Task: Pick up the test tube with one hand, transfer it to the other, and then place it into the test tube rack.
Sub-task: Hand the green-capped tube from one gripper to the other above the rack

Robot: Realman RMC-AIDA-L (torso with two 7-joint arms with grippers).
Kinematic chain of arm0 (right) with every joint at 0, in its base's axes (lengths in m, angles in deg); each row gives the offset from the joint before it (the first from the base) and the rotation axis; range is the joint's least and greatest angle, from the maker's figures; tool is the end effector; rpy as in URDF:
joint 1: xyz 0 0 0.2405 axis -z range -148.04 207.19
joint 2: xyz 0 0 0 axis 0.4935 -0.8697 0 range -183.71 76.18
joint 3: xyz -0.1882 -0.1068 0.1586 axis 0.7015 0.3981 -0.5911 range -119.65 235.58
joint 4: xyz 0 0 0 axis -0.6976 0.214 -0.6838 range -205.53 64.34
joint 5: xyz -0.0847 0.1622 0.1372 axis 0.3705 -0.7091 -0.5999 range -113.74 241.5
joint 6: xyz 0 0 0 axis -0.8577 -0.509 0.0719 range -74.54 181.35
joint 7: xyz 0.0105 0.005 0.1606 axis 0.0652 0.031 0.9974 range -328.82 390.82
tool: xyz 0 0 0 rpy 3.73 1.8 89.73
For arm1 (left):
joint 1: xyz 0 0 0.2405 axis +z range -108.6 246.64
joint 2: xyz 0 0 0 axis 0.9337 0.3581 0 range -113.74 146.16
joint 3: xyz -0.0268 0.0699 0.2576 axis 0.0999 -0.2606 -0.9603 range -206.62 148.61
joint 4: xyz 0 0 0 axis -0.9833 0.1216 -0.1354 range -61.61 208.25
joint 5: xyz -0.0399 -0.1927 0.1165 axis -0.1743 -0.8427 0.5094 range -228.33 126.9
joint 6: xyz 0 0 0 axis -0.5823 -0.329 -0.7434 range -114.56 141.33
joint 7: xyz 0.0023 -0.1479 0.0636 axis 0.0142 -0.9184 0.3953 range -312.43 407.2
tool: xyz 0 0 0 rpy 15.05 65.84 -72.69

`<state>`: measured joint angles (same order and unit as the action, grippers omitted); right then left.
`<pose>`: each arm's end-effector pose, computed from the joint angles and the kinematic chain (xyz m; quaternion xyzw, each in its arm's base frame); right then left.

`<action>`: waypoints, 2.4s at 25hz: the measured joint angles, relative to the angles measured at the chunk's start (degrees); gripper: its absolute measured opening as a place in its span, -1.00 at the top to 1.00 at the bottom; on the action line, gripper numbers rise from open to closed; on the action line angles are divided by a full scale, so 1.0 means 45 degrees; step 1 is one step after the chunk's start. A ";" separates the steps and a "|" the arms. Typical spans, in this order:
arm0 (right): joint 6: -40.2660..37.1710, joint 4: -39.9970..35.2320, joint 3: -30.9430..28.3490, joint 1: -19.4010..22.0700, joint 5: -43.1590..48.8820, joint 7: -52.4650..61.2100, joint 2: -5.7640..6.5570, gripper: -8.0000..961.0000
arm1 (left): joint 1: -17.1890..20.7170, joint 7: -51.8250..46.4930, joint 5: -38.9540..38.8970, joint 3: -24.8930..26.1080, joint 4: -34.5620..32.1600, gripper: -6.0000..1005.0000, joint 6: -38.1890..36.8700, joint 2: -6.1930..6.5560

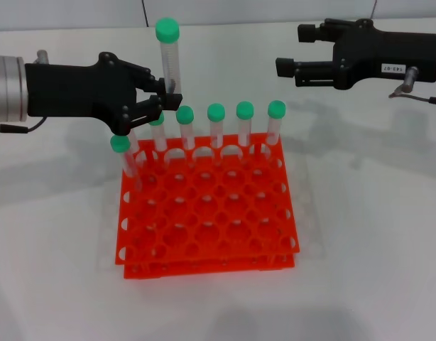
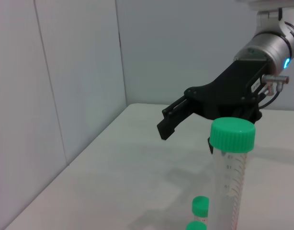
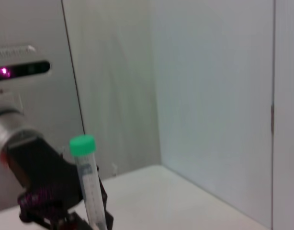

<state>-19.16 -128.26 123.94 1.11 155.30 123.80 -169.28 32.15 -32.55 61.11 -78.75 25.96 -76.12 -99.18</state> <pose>0.1849 0.4123 0.0184 -0.9313 0.1429 0.2670 0.2024 -0.2109 0.4016 0.0119 -0.9737 -0.0590 -0.1836 0.1216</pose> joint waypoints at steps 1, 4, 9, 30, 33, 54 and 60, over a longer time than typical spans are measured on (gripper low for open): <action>-0.0030 0.0056 0.0001 0.0038 -0.0232 0.0000 0.0005 -0.66 | -0.0027 -0.0032 0.0001 0.0001 0.0009 0.63 0.0004 0.0016; -0.0224 0.0286 0.0015 0.0061 -0.0779 0.0003 -0.0011 -0.65 | -0.0114 -0.0130 0.0012 -0.0022 0.0039 0.63 0.0009 0.0034; -0.0787 0.0874 0.0099 0.0038 -0.1931 -0.0343 -0.0017 -0.64 | -0.0175 -0.0346 0.0117 -0.0093 0.0052 0.63 0.0010 0.0038; -0.2011 0.3756 0.1071 -0.1400 -0.4718 -0.2488 -0.0073 -0.61 | -0.0527 -0.0704 0.0502 -0.0099 0.0193 0.62 -0.0009 -0.0037; -0.1583 0.3763 0.1449 -0.1524 -0.4833 -0.2546 -0.0076 -0.61 | -0.0626 -0.0857 0.0597 -0.0100 0.0194 0.62 0.0112 -0.0070; 0.0304 0.3595 0.3674 -0.1732 -0.6588 -0.3407 -0.0151 -0.58 | -0.0934 -0.1104 0.0717 -0.0800 0.0402 0.61 0.1003 -0.0258; 0.0870 0.3588 0.4256 -0.1799 -0.7150 -0.3683 -0.0150 -0.57 | -0.1000 -0.1104 0.0717 -0.0803 0.0414 0.61 0.1006 -0.0258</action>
<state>-15.25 -112.11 143.09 -6.98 123.12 107.23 -169.95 27.65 -37.52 64.34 -82.36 27.82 -71.60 -100.34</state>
